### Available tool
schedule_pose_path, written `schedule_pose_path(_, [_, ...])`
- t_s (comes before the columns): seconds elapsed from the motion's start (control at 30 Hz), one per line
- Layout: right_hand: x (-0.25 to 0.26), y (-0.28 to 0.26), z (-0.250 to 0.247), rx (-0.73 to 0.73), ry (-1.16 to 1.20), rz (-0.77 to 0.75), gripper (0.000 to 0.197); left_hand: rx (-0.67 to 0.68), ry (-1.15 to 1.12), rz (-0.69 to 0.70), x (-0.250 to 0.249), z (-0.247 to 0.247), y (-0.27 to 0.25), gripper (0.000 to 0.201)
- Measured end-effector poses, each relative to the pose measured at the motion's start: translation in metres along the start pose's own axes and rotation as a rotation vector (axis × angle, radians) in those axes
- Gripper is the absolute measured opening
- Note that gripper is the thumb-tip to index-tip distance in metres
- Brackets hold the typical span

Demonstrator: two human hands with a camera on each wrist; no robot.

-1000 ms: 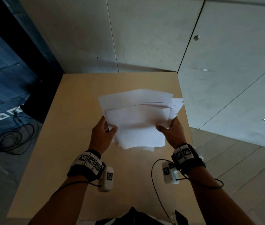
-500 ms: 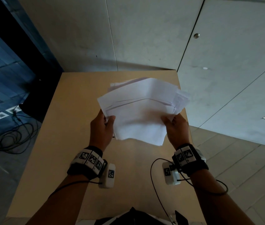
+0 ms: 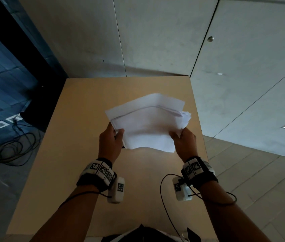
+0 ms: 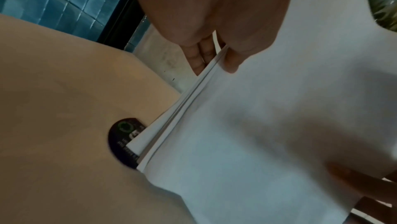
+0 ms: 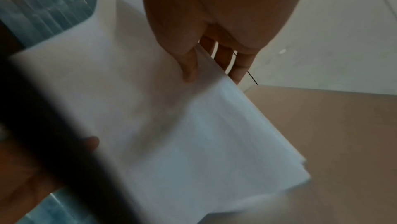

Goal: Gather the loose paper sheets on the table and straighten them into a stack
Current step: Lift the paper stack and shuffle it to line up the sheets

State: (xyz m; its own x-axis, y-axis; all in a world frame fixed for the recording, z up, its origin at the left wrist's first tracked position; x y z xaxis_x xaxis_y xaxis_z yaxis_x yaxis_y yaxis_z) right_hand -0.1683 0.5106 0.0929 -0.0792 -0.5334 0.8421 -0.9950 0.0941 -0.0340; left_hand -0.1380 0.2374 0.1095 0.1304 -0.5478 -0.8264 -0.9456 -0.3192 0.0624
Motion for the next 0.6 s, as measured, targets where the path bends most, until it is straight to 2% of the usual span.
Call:
schedule_pose_path(0.17, [0.012,-0.003,-0.021,-0.1,0.103,-0.07,0.019,-0.032,-0.079,0.045,-0.02,-0.018,-0.003,0.037])
schedule_pose_path(0.27, [-0.001,-0.008,-0.008,0.0,0.072,-0.018,0.035,0.032,-0.077,0.018,-0.006,-0.008,-0.012,0.048])
schedule_pose_path(0.37, [-0.018,-0.016,0.013,0.135,0.091,0.058,0.056,0.122,0.016,-0.073,0.022,0.015,-0.017,0.048])
schedule_pose_path(0.5, [-0.016,-0.019,0.021,0.139,0.077,0.069,0.052,0.115,0.062,-0.119,0.033,0.032,-0.017,0.049])
schedule_pose_path(0.6, [-0.01,-0.016,0.024,0.121,0.055,0.074,0.04,0.106,0.044,-0.075,0.023,0.039,-0.017,0.044])
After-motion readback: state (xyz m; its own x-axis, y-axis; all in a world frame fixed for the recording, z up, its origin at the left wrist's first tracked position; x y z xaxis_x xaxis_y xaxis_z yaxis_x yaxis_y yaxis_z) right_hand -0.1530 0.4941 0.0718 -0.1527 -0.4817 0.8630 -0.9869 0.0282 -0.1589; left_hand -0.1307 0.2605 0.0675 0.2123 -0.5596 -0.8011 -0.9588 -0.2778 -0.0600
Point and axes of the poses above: each hand's wrist, its own y-axis towards the middle knuckle, its own z-axis out of the palm, x = y × z, the point moved 7 cm from there along y, towards the middle knuckle, and after that the axes turned 2 degrees about -z, right-handed, at the moved point
